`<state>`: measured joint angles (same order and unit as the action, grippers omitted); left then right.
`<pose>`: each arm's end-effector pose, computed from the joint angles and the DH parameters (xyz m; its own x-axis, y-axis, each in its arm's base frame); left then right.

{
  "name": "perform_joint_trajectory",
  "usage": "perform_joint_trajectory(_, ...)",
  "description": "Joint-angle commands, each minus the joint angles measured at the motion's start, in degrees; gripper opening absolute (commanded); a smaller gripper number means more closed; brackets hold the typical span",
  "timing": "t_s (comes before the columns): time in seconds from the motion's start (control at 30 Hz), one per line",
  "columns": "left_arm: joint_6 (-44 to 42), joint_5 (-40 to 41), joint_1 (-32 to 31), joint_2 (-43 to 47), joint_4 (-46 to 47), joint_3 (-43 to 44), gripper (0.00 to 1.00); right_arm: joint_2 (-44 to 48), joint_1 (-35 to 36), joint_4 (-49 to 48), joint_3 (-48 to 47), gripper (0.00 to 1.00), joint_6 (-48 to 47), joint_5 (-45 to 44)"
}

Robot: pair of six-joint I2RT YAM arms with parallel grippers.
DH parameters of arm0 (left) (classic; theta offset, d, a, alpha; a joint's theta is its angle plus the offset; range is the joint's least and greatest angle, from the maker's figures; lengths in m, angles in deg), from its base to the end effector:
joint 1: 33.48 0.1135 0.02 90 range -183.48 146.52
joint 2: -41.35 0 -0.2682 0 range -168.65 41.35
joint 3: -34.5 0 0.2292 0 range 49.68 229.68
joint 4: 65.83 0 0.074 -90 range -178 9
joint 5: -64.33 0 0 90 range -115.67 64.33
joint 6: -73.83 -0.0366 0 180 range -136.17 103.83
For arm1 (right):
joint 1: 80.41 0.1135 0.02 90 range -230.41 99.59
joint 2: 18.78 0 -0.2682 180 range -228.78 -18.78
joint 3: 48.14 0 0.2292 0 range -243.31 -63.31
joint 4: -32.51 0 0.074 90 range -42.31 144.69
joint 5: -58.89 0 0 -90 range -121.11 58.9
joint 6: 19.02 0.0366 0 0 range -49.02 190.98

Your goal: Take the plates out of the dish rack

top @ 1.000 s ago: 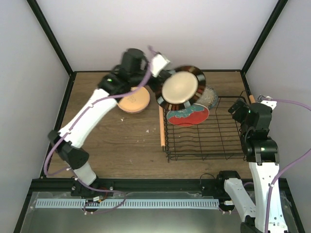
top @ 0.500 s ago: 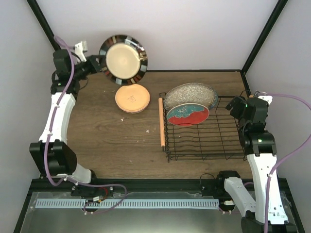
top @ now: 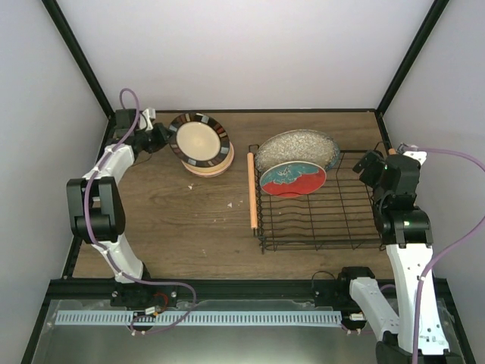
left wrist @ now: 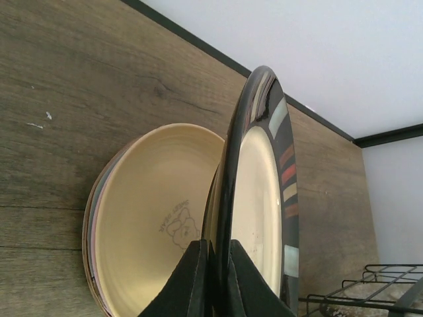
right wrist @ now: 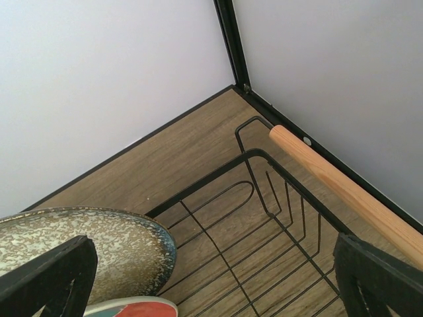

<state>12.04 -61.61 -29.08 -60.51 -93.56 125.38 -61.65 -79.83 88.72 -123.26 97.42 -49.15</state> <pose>0.3815 0.0078 0.2675 -0.7360 -0.4405 -0.5141 0.0529 0.7196 -0.6923 0.1168 -0.0102 0.3741 -0.2419 0.4209 -0.8742 0.4256 0.8557 0.2943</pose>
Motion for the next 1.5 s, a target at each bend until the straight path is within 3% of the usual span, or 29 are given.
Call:
perform_joint_trajectory(0.0,0.9,-4.1,-0.3,0.0,7.3,0.8,0.04,1.0,0.5,1.0,-1.4,1.00,0.2,-1.0)
perform_joint_trajectory(0.6,-1.5,-4.0,-1.8,-7.8,6.1,1.4,0.04,1.5,0.5,1.6,-1.8,1.00,0.5,-2.2)
perform_joint_trajectory(0.67,-1.7,-4.1,-1.9,-8.4,6.0,1.6,0.11,1.3,0.5,1.6,-1.9,1.00,0.7,-2.2)
perform_joint_trajectory(0.8,-2.5,-4.1,-1.9,-9.2,5.6,1.7,0.40,0.9,0.5,1.5,-2.3,1.00,0.7,-2.3)
perform_joint_trajectory(1.07,-3.7,-2.8,-1.9,-10.7,4.9,2.9,0.82,0.4,0.5,1.4,-2.5,1.00,1.1,-2.4)
perform_joint_trajectory(1.27,-5.2,-1.0,-2.2,-12.9,3.3,6.1,0.90,0.0,0.5,1.3,-2.5,1.00,1.3,-2.3)
perform_joint_trajectory(1.47,-8.2,1.9,-3.1,-15.2,1.1,9.3,0.91,-0.2,0.5,1.5,-2.8,1.00,1.6,-2.3)
